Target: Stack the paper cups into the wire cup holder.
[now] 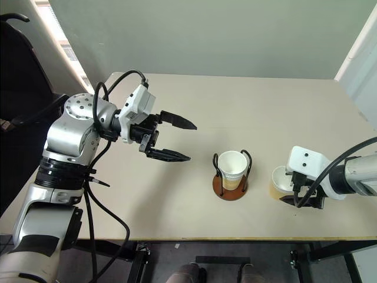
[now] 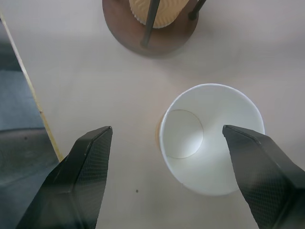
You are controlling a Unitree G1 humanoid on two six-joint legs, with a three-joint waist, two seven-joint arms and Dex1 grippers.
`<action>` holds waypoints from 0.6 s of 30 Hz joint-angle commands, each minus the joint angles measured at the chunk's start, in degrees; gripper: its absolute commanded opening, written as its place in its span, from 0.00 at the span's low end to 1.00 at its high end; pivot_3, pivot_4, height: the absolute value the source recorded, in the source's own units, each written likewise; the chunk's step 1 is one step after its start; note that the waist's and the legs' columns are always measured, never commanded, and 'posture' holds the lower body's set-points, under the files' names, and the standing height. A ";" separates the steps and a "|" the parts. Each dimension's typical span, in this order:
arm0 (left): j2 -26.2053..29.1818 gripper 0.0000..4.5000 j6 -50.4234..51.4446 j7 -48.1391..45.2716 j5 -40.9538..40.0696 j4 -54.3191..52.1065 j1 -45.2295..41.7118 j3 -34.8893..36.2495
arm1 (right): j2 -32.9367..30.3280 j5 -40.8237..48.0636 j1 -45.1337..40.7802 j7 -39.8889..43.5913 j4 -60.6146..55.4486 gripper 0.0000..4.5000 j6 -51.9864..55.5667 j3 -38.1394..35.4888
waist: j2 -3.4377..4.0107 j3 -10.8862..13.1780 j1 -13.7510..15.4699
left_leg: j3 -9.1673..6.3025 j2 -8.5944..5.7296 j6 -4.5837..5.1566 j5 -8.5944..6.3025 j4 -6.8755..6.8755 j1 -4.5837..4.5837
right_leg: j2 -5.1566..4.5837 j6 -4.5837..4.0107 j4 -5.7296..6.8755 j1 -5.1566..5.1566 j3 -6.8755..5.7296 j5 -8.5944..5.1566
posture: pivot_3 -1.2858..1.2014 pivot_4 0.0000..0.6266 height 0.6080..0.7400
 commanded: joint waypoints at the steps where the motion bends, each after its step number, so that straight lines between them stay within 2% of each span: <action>1: 0.82 1.00 -1.31 0.06 -0.95 -2.34 0.10 1.84 | 1.11 -4.11 -2.52 1.15 0.71 0.85 -2.24 3.78 | 0.00 0.00 -0.03 | 0.00 0.00 0.00 0.00 -0.01 0.00 | 0.00 0.00 0.00 0.00 0.00 0.00 | 0.52 0.24 1.00; 7: 1.35 1.00 -1.92 -0.17 -1.31 -2.97 0.83 2.07 | 4.96 -9.40 -6.67 2.70 1.61 0.85 -3.16 10.63 | 0.00 0.00 -0.11 | -0.02 0.01 0.00 0.00 -0.01 0.01 | 0.00 -0.01 0.00 -0.01 -0.01 0.01 | 0.52 0.24 1.00; 9: 1.45 1.00 -1.99 -0.06 -1.29 -3.11 1.01 2.10 | 5.89 -11.48 -7.51 3.13 2.05 0.77 -3.80 12.54 | 0.00 0.00 -0.10 | -0.01 0.01 0.01 0.00 -0.02 0.00 | 0.00 -0.02 0.00 -0.01 -0.02 0.01 | 0.52 0.24 1.00; 10: 1.51 1.00 -2.03 -0.03 -1.30 -3.15 1.09 2.12 | 6.23 -12.41 -7.82 3.34 2.26 0.73 -4.05 13.27 | 0.00 0.00 -0.10 | -0.02 0.01 0.00 0.00 -0.01 0.00 | 0.00 -0.03 0.00 -0.01 -0.02 0.01 | 0.52 0.24 1.00; 18: 1.95 1.00 -2.07 -0.02 -1.30 -3.38 1.56 2.16 | 6.70 -16.59 -8.96 6.09 3.56 0.09 -6.12 13.90 | 0.00 0.00 -0.10 | -0.03 0.01 0.01 -0.01 -0.02 0.00 | 0.00 -0.07 0.00 -0.01 -0.02 0.03 | 0.52 0.24 1.00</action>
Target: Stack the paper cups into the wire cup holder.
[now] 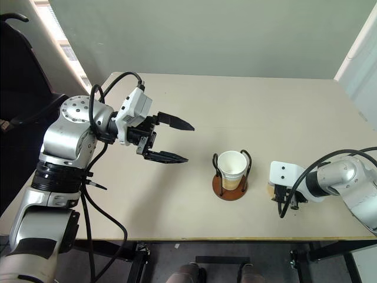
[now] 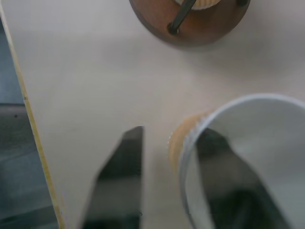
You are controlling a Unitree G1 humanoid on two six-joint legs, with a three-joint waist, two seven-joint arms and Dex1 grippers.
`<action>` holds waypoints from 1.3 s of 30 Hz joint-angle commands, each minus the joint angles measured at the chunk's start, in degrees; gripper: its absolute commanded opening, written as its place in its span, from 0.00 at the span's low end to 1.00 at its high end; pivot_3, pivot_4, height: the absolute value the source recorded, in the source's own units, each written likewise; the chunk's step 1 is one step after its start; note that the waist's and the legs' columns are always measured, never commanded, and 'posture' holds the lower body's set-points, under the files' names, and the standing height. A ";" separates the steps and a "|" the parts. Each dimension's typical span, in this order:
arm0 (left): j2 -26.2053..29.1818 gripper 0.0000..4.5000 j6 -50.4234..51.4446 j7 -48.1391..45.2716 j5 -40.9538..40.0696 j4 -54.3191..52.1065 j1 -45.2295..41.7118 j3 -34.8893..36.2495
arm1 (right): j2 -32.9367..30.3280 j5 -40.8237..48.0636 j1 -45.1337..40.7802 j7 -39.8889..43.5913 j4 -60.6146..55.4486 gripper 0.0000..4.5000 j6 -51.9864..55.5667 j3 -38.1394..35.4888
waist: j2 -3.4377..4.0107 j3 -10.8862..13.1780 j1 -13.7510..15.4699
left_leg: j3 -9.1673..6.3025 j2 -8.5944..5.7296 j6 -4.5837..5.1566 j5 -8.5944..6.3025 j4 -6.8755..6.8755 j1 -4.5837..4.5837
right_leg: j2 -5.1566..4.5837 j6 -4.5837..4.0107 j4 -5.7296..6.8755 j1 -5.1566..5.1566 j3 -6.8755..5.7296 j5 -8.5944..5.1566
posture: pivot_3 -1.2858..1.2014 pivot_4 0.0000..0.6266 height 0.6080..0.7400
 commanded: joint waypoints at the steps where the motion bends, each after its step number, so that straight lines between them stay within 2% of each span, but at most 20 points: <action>1: 0.97 1.00 -0.53 -0.08 -0.90 -1.59 -0.06 1.65 | -0.74 -1.45 -1.18 1.73 -0.21 0.00 -1.38 -1.82 | 0.00 0.00 0.00 | 0.00 0.00 0.00 0.00 0.00 0.00 | 0.00 -0.01 0.00 0.00 0.00 0.00 | 0.52 0.24 1.00; 7: 2.14 1.00 0.61 -1.37 -1.39 -1.70 0.66 1.37 | -4.00 0.53 -5.09 6.56 0.22 0.00 -1.65 -7.31 | 0.01 0.00 -0.04 | 0.01 0.00 -0.01 -0.01 -0.02 0.00 | 0.00 -0.05 -0.01 -0.01 0.00 -0.01 | 0.52 0.24 1.00; 11: 2.49 1.00 0.62 -2.06 -1.59 -1.58 1.23 1.24 | -4.70 1.49 -15.66 11.57 3.62 0.00 -2.69 -8.65 | 0.00 0.00 -0.16 | -0.01 0.00 -0.06 -0.04 -0.06 -0.01 | 0.00 -0.16 0.00 -0.05 0.00 -0.02 | 0.52 0.24 1.00; 16: 1.74 1.00 0.85 -2.30 -2.18 -2.43 1.83 0.41 | 4.61 0.94 -36.06 17.36 6.33 0.00 -1.34 -1.24 | 0.00 0.00 -0.84 | -0.08 0.02 -0.06 -0.06 -0.12 0.01 | 0.09 -0.32 0.05 -0.14 -0.05 0.00 | 0.52 0.24 1.00; 20: 1.40 1.00 0.95 -2.38 -2.12 -2.67 1.96 0.11 | 10.22 0.42 -42.15 20.56 6.46 0.00 -0.70 3.15 | 0.00 0.00 -1.02 | -0.26 0.08 -0.16 0.00 -0.11 -0.02 | 0.14 -0.43 0.04 -0.17 -0.12 0.00 | 0.52 0.24 1.00; 25: 1.42 1.00 1.25 -2.44 -2.26 -3.17 2.03 0.04 | 14.12 -1.39 -44.13 23.69 7.07 0.00 -3.16 7.21 | 0.00 0.00 -0.92 | -0.29 0.03 -0.22 0.03 -0.11 -0.07 | 0.12 -0.70 0.01 -0.19 -0.16 -0.17 | 0.52 0.24 1.00; 39: 1.79 1.00 2.23 -1.75 -2.53 -4.27 2.38 0.61 | 16.84 -7.46 -39.64 26.09 8.77 0.00 -9.67 11.01 | 0.00 0.00 -0.95 | -0.28 0.06 -0.30 0.08 -0.12 -0.05 | 0.11 -0.92 0.07 -0.18 -0.15 -0.29 | 0.52 0.24 1.00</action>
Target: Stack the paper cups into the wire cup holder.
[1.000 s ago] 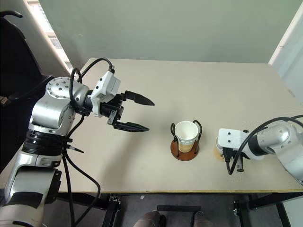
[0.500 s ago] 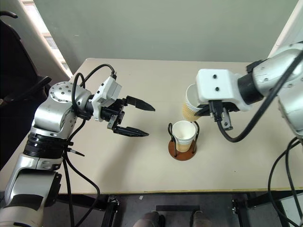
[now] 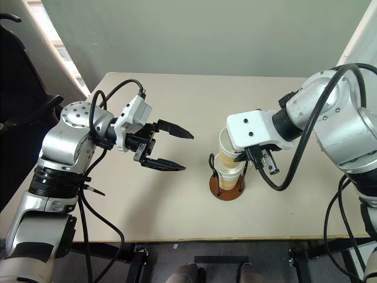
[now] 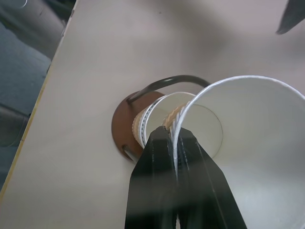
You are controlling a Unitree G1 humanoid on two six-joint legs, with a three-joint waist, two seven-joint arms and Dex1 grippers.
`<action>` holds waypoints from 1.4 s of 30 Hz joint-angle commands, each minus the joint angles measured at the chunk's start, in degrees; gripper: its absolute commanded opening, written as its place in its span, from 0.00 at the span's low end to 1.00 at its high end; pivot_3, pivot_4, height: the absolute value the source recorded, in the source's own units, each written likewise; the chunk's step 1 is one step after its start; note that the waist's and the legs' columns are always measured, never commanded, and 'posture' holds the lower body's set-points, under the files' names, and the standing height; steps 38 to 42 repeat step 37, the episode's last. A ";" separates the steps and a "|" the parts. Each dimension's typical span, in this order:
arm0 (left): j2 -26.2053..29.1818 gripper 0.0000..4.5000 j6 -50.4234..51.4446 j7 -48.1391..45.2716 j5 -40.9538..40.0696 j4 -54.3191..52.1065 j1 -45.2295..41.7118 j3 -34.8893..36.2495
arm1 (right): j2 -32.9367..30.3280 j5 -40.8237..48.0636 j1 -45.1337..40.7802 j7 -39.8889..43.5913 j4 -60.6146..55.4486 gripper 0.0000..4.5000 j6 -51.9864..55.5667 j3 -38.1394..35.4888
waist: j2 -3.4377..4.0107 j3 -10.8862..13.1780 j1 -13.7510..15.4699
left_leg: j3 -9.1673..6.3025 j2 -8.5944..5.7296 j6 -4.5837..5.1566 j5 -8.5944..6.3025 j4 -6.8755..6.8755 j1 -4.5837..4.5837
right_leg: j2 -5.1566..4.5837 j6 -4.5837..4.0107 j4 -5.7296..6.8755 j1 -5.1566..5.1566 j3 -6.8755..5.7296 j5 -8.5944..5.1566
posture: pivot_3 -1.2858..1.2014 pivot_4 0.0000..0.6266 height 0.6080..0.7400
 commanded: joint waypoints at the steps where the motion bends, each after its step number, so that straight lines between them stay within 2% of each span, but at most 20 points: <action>1: 0.62 1.00 0.04 -0.14 -0.93 -1.59 0.04 1.12 | 1.14 -1.94 0.07 0.34 0.05 0.00 -1.55 0.52 | 0.00 0.00 -0.05 | 0.00 0.00 -0.01 0.00 0.00 0.01 | 0.00 -0.01 0.00 0.00 0.00 0.00 | 0.52 0.24 1.00; 3: 0.60 1.00 -0.02 -0.11 -0.87 -1.56 -0.01 1.06 | 2.22 -3.75 0.12 -0.05 1.24 0.00 -2.87 1.42 | 0.00 0.00 -0.09 | 0.00 0.00 -0.02 0.01 0.00 0.02 | 0.00 0.00 0.03 -0.01 0.01 0.01 | 0.52 0.24 1.00; 6: 0.48 1.00 -0.15 -0.05 -0.79 -1.52 -0.07 0.95 | 3.67 -5.64 -0.12 0.08 2.76 0.15 -4.18 2.24 | 0.00 0.00 -0.08 | -0.01 0.01 -0.02 0.01 -0.01 0.02 | 0.00 0.00 0.04 0.00 0.00 0.01 | 0.52 0.24 1.00; 12: 0.26 1.00 -0.34 0.08 -0.72 -1.97 0.33 0.72 | 6.31 -6.59 -1.28 0.40 5.17 0.58 -4.75 1.50 | 0.00 0.00 -0.08 | -0.01 0.01 -0.02 0.01 -0.02 0.01 | 0.00 0.00 0.01 -0.01 -0.01 0.01 | 0.52 0.24 1.00; 15: 0.31 1.00 -0.37 0.21 -0.80 -2.41 0.87 0.80 | 7.88 -4.35 -2.39 -1.20 6.56 0.80 -1.00 -1.66 | 0.00 0.00 -0.13 | 0.00 0.00 -0.02 0.01 -0.03 0.01 | 0.00 -0.01 -0.01 -0.01 0.00 0.01 | 0.52 0.24 1.00; 17: 0.61 1.00 -0.24 0.78 -0.74 -2.75 1.54 1.19 | 8.13 -0.95 -2.81 -2.56 7.19 0.95 5.58 -5.88 | 0.00 0.00 -0.12 | 0.00 0.01 -0.03 0.01 -0.05 0.01 | 0.01 -0.02 0.01 -0.03 0.00 0.00 | 0.52 0.24 1.00; 21: 1.38 1.00 -1.45 3.70 0.47 -0.52 2.38 3.13 | 4.38 2.09 0.65 -6.74 7.73 0.95 14.77 -13.61 | 0.00 0.00 0.28 | -0.01 -0.02 -0.04 0.02 -0.05 -0.01 | 0.00 -0.18 -0.05 0.01 -0.02 -0.10 | 0.52 0.24 1.00; 25: 3.24 1.00 -1.44 6.82 0.85 3.92 2.59 6.33 | 0.62 2.85 9.45 -13.66 7.50 0.95 19.00 -21.70 | -0.05 -0.01 0.48 | -0.03 -0.02 -0.06 0.01 -0.04 0.02 | -0.01 -0.17 -0.07 0.08 0.00 -0.10 | 0.52 0.24 1.00; 32: 5.11 1.00 0.82 13.89 -0.06 8.24 5.69 12.18 | 1.74 7.89 27.23 -23.37 3.51 0.95 24.30 -35.47 | -0.04 0.00 0.42 | 0.00 0.01 -0.28 0.09 -0.24 0.07 | 0.02 0.28 0.04 -0.03 0.01 0.17 | 0.52 0.24 1.00; 37: 5.95 1.00 2.69 16.52 -0.49 8.02 7.79 14.16 | 2.84 10.13 32.77 -29.65 1.95 0.95 25.78 -40.80 | -0.04 0.00 0.41 | 0.03 -0.01 -0.28 0.09 -0.23 0.08 | 0.03 0.30 0.03 -0.04 0.05 0.19 | 0.52 0.24 1.00; 42: 5.95 1.00 2.69 16.52 -0.49 8.02 7.79 14.16 | 2.84 10.13 32.77 -29.65 1.95 0.95 25.78 -40.80 | -0.04 0.00 0.41 | 0.03 -0.01 -0.28 0.09 -0.23 0.08 | 0.03 0.30 0.03 -0.04 0.05 0.19 | 0.52 0.24 1.00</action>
